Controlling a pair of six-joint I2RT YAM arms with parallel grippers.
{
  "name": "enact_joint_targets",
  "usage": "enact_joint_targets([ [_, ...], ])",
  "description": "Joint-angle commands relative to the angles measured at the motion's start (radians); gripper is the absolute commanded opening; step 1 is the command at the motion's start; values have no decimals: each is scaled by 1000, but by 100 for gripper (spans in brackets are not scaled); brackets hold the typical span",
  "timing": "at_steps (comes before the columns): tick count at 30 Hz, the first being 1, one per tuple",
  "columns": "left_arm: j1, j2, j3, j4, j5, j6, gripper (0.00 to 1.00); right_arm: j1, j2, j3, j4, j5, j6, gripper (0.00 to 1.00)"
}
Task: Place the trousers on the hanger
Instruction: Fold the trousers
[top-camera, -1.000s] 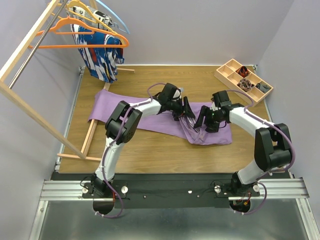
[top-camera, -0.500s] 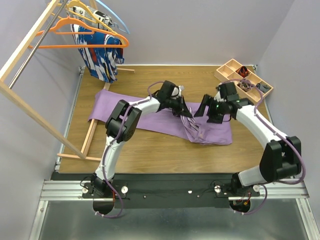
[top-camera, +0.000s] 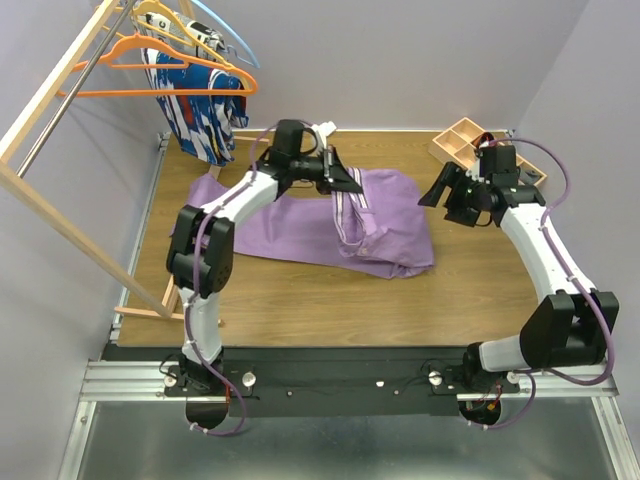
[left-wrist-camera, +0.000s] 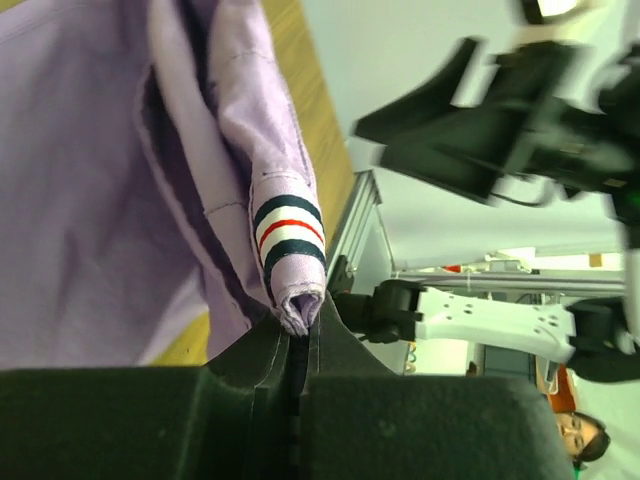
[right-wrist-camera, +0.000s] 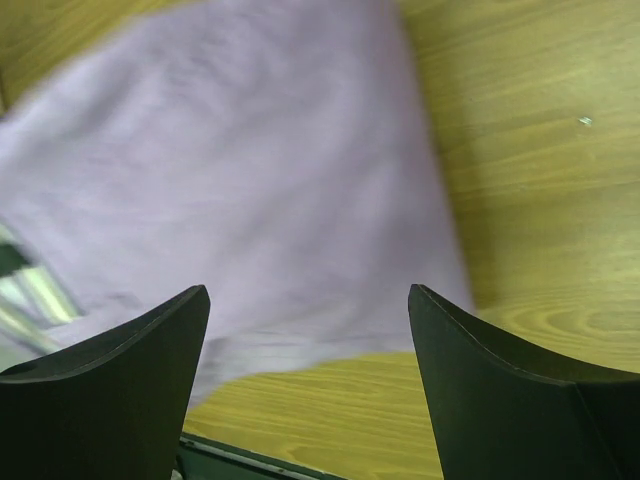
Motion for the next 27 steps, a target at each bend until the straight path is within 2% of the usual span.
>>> enact_joint_targets([
  [1, 66, -120, -36, 31, 117, -6, 0, -21, 16, -67, -22, 25, -60, 89],
  [6, 138, -194, -80, 31, 161, -13, 0, -28, 11, -136, 84, -6, -73, 89],
  [10, 186, -226, -134, 33, 167, -4, 0, -30, 31, -190, 220, -124, -99, 89],
  [15, 224, -240, -169, 23, 170, 20, 0, -30, 132, -193, 358, -227, -157, 89],
  [22, 258, -238, -163, -42, 160, 94, 0, -30, 266, -199, 457, -417, -212, 88],
  [27, 278, -231, -162, -113, 143, 154, 0, -30, 320, -218, 521, -474, -231, 88],
])
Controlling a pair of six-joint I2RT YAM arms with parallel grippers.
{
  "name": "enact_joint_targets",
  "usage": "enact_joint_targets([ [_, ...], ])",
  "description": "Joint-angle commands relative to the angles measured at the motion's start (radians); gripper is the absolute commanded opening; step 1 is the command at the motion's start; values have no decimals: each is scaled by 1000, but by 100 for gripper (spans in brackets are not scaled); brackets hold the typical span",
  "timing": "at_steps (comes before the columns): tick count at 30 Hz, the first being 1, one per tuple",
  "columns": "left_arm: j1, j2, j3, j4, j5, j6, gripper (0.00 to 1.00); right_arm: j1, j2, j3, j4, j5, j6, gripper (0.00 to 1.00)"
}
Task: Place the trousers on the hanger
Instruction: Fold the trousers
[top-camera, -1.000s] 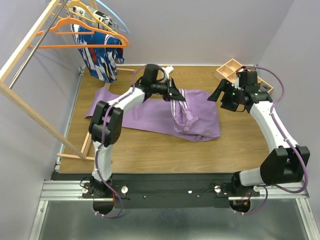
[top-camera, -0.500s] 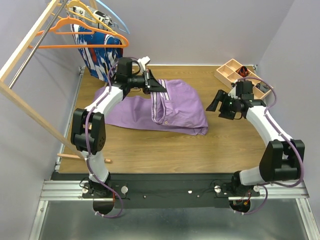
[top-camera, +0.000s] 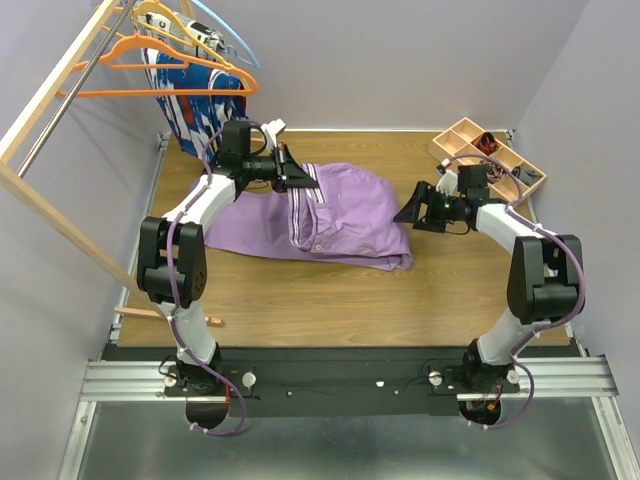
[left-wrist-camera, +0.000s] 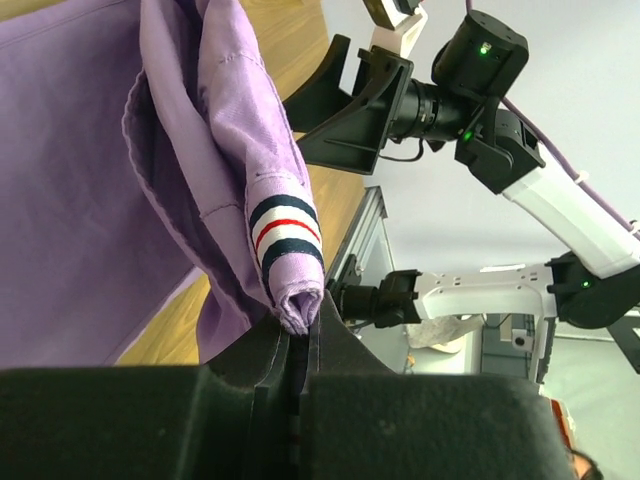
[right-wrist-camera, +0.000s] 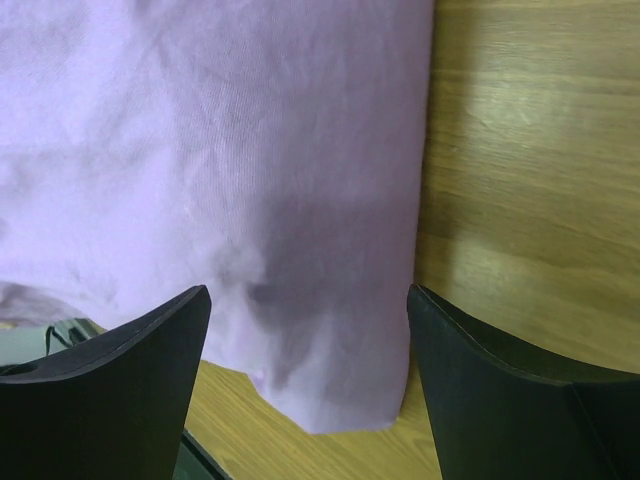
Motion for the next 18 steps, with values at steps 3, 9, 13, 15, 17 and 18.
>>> enact_joint_targets([
  [3, 30, -34, 23, -89, 17, 93, 0, -7, 79, -28, 112, -118, -57, 87],
  [9, 41, -26, 44, -136, 0, 140, 0, -5, 154, -22, 134, -156, -63, 87],
  [13, 46, -22, 43, -157, -7, 160, 0, -3, 190, -13, 137, -179, -69, 85],
  [15, 49, -14, 50, -165, -9, 170, 0, 0, 208, -10, 138, -214, -67, 84],
  [17, 49, -10, 58, -174, -15, 180, 0, 12, 236, -4, 138, -245, -66, 79],
  [18, 49, -7, 67, -179, -18, 183, 0, 18, 245, -2, 140, -257, -61, 76],
])
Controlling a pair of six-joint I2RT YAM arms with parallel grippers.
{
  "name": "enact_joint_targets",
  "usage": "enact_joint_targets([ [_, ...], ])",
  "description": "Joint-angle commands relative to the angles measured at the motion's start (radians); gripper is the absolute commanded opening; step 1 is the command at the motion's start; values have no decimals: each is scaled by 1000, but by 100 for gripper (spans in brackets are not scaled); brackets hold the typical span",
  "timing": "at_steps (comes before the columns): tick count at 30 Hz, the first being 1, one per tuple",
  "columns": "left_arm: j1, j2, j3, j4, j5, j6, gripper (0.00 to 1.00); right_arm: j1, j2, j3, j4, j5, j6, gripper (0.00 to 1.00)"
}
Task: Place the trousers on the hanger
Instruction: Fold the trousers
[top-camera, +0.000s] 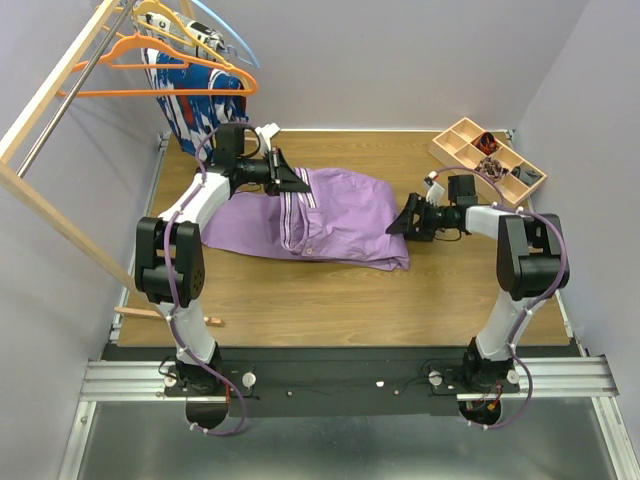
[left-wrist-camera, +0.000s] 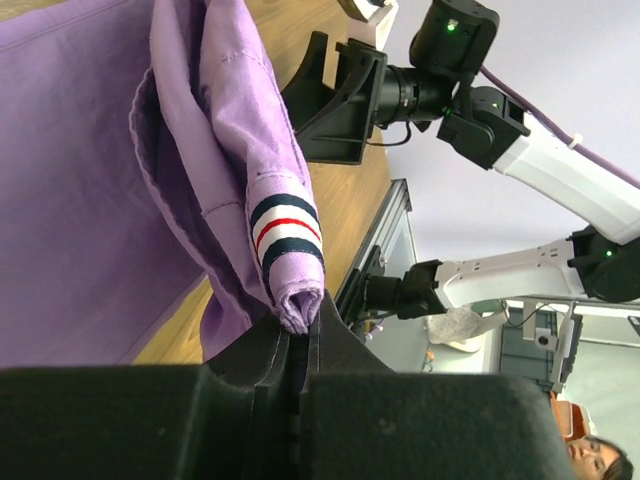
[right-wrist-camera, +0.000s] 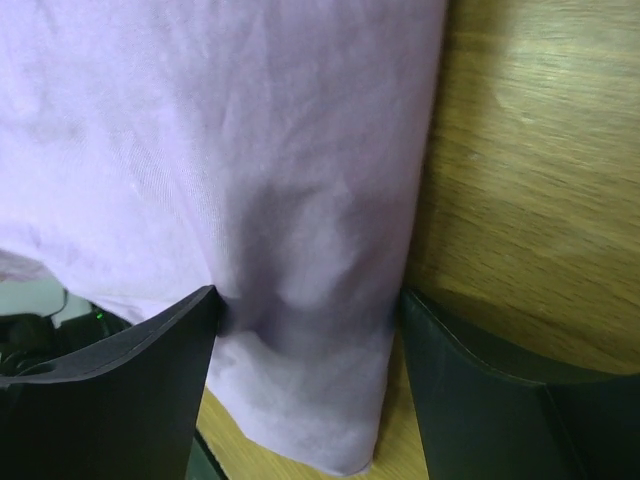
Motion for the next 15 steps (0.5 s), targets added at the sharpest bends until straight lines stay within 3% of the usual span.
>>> enact_joint_targets([
  [1, 12, -2, 60, -38, -15, 51, 0, 20, 64, 16, 21, -107, -13, 67],
  [3, 12, 8, 72, -49, -19, 55, 0, 24, 88, 20, 24, -142, 7, 50],
  [4, 12, 13, 73, -55, -28, 61, 0, 23, 94, 22, 23, -144, 13, 34],
  [7, 11, 27, 86, -88, -56, 91, 0, 23, 91, 25, 0, -113, 30, 1],
  [11, 0, 48, 104, -128, -99, 129, 0, 18, 65, 55, -125, 20, 28, 1],
  [15, -35, 76, 122, -147, -116, 155, 0, -17, 38, 111, -374, 204, -13, 1],
])
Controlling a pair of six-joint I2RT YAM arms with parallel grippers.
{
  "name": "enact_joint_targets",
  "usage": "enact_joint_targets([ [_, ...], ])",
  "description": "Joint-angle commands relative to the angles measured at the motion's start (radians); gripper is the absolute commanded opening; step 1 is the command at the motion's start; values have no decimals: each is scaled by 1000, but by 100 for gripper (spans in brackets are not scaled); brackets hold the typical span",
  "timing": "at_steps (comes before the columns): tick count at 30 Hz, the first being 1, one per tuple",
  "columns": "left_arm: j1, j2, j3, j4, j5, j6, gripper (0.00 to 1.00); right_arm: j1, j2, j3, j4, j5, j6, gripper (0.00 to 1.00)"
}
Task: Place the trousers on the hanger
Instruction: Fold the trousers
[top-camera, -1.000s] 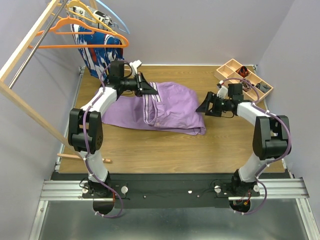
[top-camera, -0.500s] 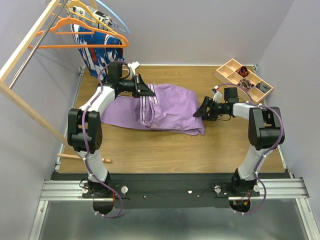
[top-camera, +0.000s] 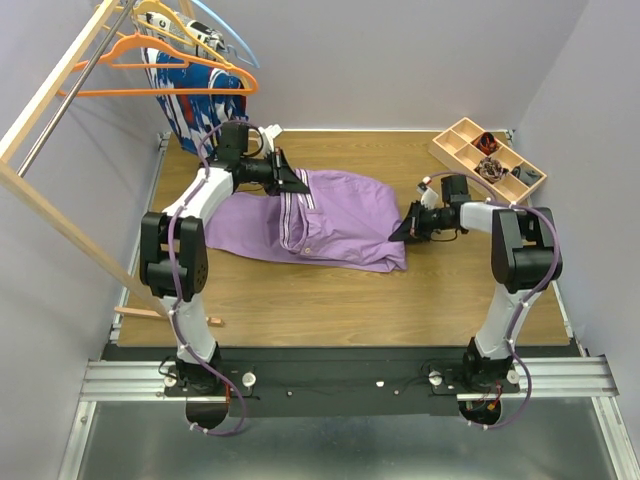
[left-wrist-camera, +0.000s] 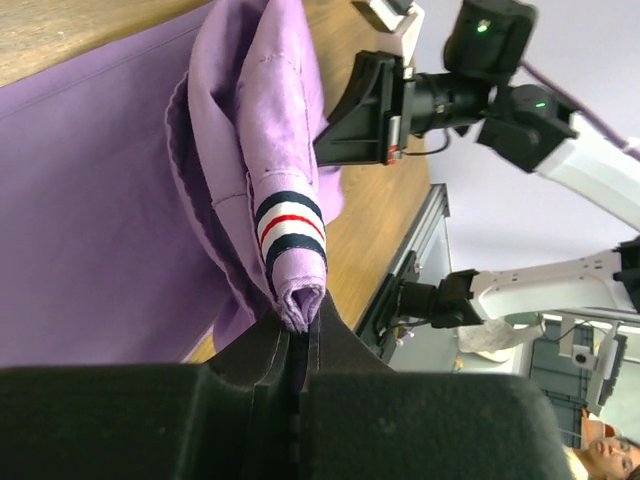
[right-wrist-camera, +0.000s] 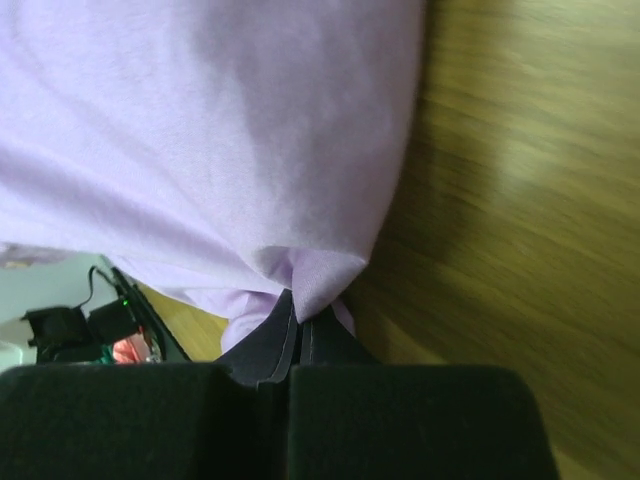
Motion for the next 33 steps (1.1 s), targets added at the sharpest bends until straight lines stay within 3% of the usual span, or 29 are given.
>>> enact_joint_targets([
  [1, -42, 38, 59, -40, -48, 56, 0, -45, -53, 78, -325, 284, -52, 1],
  [4, -82, 64, 78, -44, -53, 59, 0, -78, -83, 121, -449, 438, -92, 1],
  [11, -166, 136, 153, -55, -48, 61, 0, -111, -71, 242, -715, 957, -188, 1],
  [27, -291, 248, 286, -55, -27, 52, 0, -215, -122, 285, -763, 1286, -171, 2],
  [28, -291, 248, 286, -55, -33, 50, 0, -215, -126, 293, -763, 1280, -171, 4],
  [29, -291, 251, 288, -53, -33, 53, 0, -215, -136, 303, -763, 1268, -175, 14],
  [32, -292, 260, 291, -43, -25, 56, 0, -215, -154, 337, -763, 1168, -191, 72],
  [33, -292, 268, 292, -40, -24, 56, 0, -215, -175, 354, -758, 1083, -198, 75],
])
